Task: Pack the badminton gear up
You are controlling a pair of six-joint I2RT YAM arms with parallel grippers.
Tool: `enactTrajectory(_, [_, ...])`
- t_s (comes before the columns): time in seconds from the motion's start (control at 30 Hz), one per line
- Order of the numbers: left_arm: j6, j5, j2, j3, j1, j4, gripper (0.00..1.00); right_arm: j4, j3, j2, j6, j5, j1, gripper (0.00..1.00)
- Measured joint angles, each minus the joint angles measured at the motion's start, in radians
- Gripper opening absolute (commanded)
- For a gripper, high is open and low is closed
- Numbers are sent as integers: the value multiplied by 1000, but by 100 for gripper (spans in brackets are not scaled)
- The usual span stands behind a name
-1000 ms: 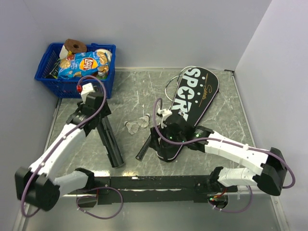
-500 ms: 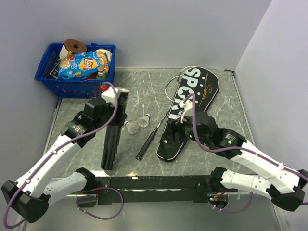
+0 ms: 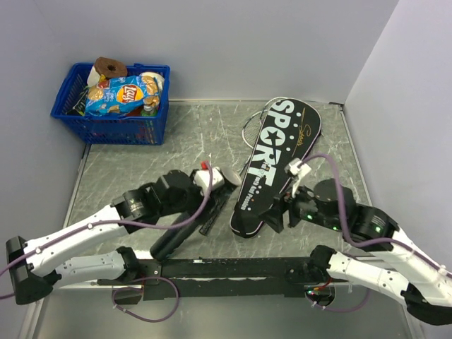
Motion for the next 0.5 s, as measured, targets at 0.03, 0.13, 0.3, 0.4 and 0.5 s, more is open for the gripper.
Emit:
enactTrajectory(0.03, [4,-11,0,-12,-28,0,31,-15,1,-12,0,-16,0,79])
enactTrajectory(0.13, [13,-49,1,-46,-98,8,30,-53,14,-54,0,-66,0,79])
enactTrajectory(0.3, [37,-118,10,-74,-228,64,30,-62,27,-77,0,-140,0,78])
enactTrajectory(0.4, [48,-160,24,-89,-301,100,30,-61,27,-76,0,-187,0,77])
enactTrajectory(0.5, [45,-196,27,-109,-352,136,30,-55,27,-76,0,-217,0,76])
